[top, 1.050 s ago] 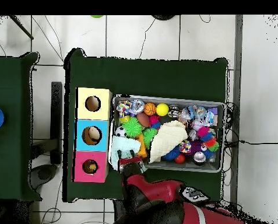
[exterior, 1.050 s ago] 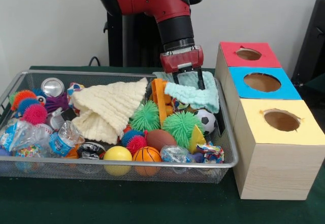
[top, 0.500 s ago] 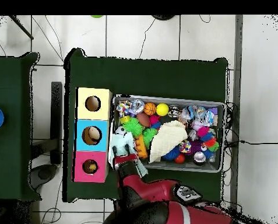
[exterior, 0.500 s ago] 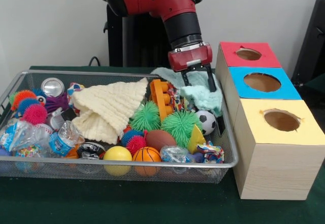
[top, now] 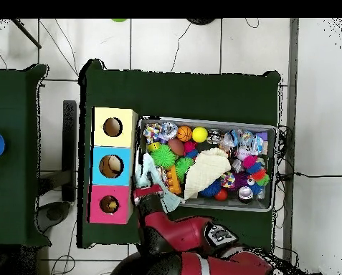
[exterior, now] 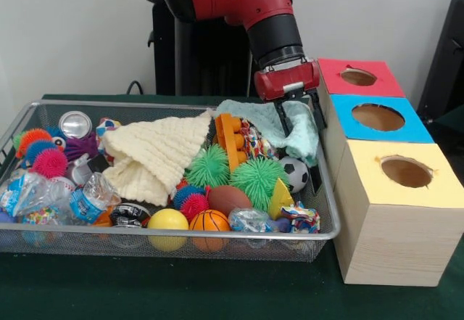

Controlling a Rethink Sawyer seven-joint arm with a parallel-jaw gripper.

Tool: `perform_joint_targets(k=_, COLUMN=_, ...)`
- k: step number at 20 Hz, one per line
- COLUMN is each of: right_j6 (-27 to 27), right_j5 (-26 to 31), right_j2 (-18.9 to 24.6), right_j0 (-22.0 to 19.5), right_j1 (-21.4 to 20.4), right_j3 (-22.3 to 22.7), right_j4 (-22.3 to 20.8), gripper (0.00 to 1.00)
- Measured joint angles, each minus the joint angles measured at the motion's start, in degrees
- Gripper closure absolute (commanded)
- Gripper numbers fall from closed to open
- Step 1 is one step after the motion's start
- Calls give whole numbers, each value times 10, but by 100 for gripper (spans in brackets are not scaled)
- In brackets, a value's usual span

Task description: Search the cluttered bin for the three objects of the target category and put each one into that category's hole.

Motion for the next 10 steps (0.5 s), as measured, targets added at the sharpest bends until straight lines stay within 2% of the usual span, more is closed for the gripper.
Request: perform_joint_targets(k=10, right_j6=0, right_j5=6, right_j2=8, right_j0=-2, right_j1=-14, right_j3=-26, right_j4=0, gripper=0)
